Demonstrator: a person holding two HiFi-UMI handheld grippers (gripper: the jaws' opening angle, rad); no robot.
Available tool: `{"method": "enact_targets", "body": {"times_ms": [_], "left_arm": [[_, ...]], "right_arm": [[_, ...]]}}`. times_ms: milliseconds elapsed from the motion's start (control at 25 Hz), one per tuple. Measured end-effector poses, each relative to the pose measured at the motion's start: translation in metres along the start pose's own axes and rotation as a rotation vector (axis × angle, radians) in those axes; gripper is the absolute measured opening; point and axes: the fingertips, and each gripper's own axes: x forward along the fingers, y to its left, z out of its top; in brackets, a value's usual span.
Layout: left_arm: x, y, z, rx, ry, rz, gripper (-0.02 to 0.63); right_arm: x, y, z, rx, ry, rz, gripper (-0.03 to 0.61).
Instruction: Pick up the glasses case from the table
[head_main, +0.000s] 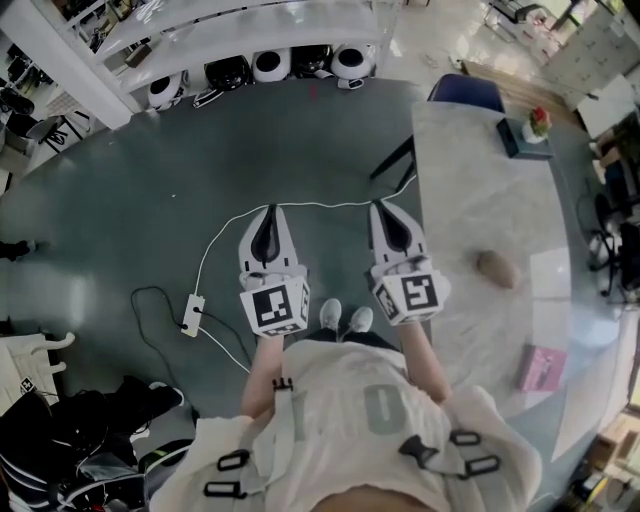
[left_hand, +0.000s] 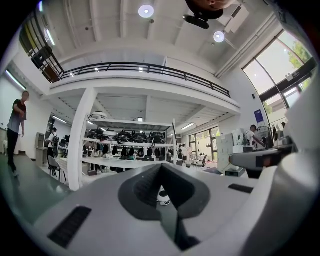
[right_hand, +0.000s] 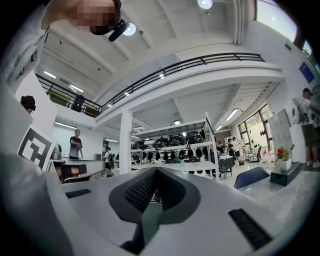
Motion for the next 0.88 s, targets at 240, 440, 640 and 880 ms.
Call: {"method": "enact_targets", "body": {"times_ms": [240, 440, 640, 880], "left_arm": [[0.018, -0.010, -0.005, 0.003, 0.010, -0.040, 0.003], [0.035, -0.068, -0.015, 0.016, 0.014, -0.163, 0.003], [0.054, -0.166, -0.006, 0.022, 0.005, -0.389, 0.003], [0.055, -0.289, -0.006, 0.042, -0.026, -0.622, 0.003]], "right_arm": [[0.008, -0.013, 0.000, 0.005, -0.024, -0.033, 0.002], [-0.027, -0.059, -0.004, 0.013, -0.049, -0.159, 0.002], [-0.101, -0.130, 0.003, -0.002, -0.069, -0.404, 0.002], [-0.208, -0.202, 0.002, -0.007, -0.077, -0.664, 0.002]]}}
